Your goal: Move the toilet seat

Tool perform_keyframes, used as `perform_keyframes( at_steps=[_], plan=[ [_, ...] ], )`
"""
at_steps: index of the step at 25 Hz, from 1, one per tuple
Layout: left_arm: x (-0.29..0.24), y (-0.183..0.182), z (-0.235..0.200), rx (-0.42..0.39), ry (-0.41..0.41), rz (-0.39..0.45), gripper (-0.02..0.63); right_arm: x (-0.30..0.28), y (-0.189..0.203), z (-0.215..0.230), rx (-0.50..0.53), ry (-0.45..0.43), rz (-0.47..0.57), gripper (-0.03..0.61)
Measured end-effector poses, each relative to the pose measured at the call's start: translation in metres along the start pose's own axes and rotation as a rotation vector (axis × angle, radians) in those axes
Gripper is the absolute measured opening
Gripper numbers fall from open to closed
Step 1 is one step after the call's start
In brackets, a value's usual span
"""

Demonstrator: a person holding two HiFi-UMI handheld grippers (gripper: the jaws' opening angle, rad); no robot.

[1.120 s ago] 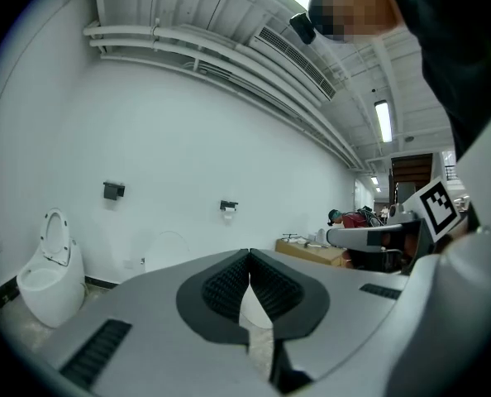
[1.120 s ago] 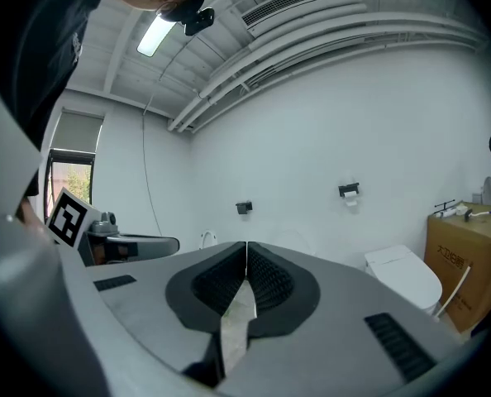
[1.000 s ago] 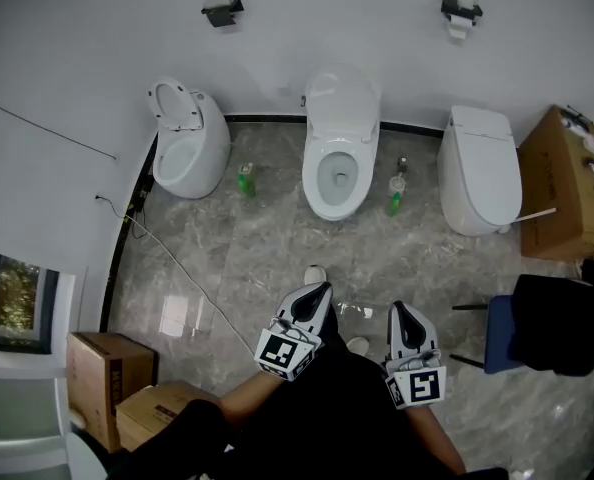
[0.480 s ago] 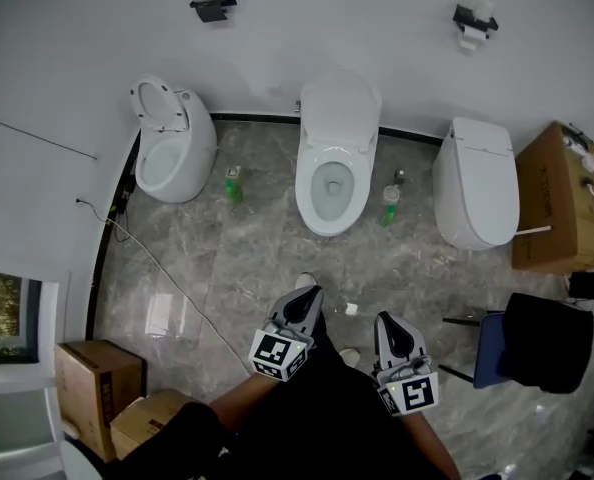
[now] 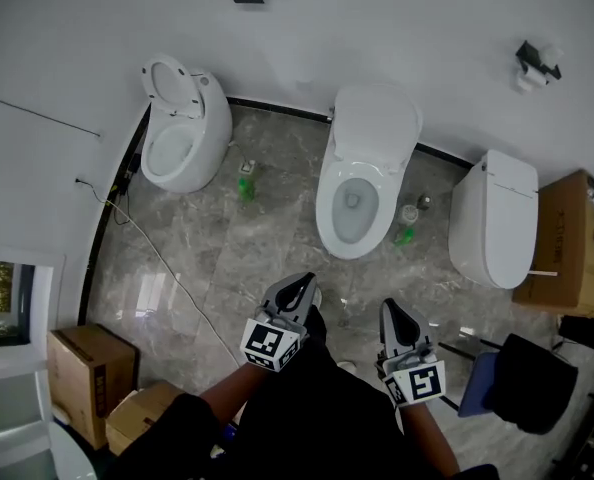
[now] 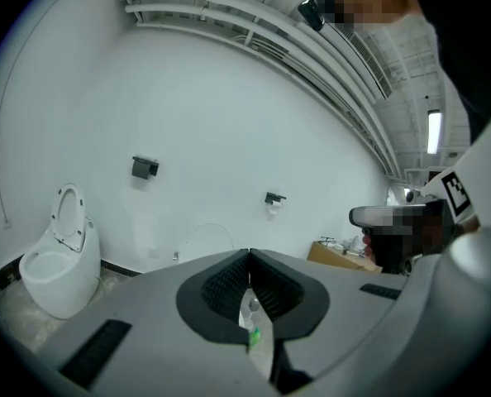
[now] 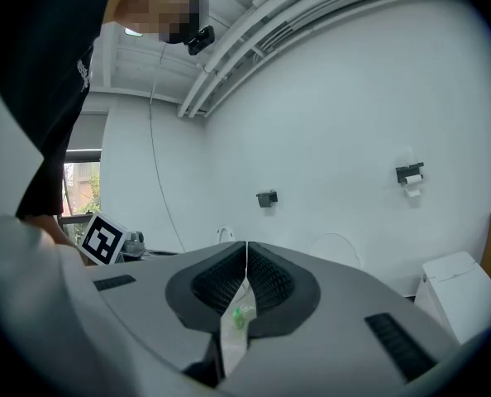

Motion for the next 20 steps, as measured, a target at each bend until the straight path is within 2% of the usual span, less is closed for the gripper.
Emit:
perform_keyframes(
  at_steps=[6, 11, 17, 20],
  plan=[
    [-0.021, -0.02, -0.057, 0.026, -0.022, 0.017, 0.015, -0.048, -0.007, 0.015, 0.006, 0.051, -0.065, 0.031],
    [-0.035, -0.027, -0.092, 0.062, -0.02, 0.023, 0.015, -0.077, -0.012, 0.018, 0.034, 0.144, -0.078, 0.029],
    [-0.047, -0.037, -0.127, 0.071, -0.009, 0.037, 0.015, -0.116, -0.021, 0.033, 0.031, 0.184, -0.101, 0.029],
    [-0.049, -0.036, -0.141, 0.076, -0.019, 0.014, 0.015, -0.137, -0.026, 0.031, 0.054, 0.184, -0.112, 0.031]
  ],
)
Point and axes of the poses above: the fingertips, and each gripper's own axes: x backward along the fingers, z to its right, y out of its underside, the point moved 9 cm from there along x, backward along the fingers, and after that the axes turned 13 degrees about y, right-handed, at the moved point
